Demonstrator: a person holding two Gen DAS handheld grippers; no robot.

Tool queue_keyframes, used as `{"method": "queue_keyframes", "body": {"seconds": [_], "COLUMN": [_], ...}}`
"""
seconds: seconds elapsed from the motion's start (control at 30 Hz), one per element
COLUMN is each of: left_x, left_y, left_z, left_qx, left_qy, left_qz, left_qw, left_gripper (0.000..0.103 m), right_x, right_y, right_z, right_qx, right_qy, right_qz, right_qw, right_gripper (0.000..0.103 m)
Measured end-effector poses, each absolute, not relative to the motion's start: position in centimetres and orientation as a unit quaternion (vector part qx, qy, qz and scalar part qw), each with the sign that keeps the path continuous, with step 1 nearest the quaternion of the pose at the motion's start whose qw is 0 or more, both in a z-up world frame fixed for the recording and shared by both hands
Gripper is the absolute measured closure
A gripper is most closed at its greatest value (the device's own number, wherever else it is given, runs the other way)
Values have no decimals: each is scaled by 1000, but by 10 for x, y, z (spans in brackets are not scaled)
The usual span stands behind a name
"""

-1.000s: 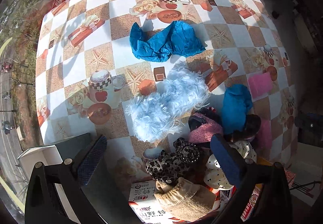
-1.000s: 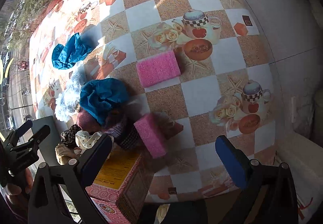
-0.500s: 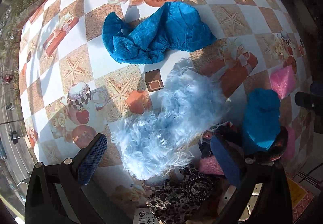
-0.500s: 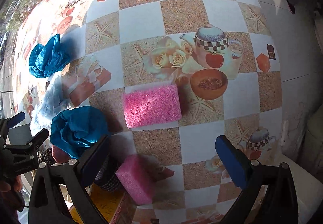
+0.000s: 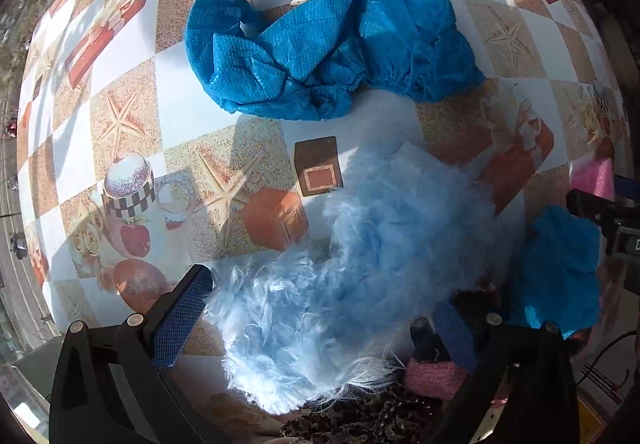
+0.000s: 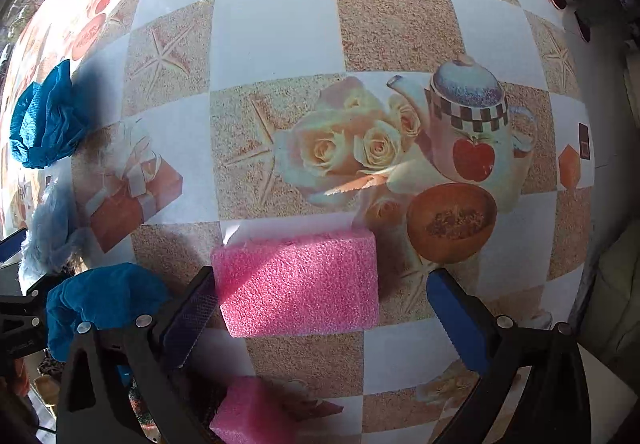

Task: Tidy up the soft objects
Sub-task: 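Close left tool on the fluffy plush while right tool grasps the pink sponge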

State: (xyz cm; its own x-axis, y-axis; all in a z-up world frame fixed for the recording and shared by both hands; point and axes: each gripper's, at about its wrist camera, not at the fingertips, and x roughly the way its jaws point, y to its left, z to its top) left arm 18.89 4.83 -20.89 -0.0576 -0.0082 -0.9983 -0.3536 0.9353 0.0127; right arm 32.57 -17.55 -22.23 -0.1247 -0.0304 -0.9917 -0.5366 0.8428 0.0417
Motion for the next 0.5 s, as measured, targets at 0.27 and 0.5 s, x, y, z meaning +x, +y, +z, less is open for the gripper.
{"method": "queue_keyframes", "body": {"seconds": [0.27,0.5], "left_x": [202,215], "left_y": [44,35], "left_z": [-219,-220], "left_qx": [-115,-127], "left_qy": [716,718], "left_qz": [117,110], "left_qw": [679,675], "left_gripper": [8,19], "right_x": [339,338], "right_y": [-150,-154], "right_z": [-212,-197], "right_qx": [-204,-215], "right_qy": [701,704], "right_qz": [205,206], "right_qw": [652,644], "right_gripper": [0,0]}}
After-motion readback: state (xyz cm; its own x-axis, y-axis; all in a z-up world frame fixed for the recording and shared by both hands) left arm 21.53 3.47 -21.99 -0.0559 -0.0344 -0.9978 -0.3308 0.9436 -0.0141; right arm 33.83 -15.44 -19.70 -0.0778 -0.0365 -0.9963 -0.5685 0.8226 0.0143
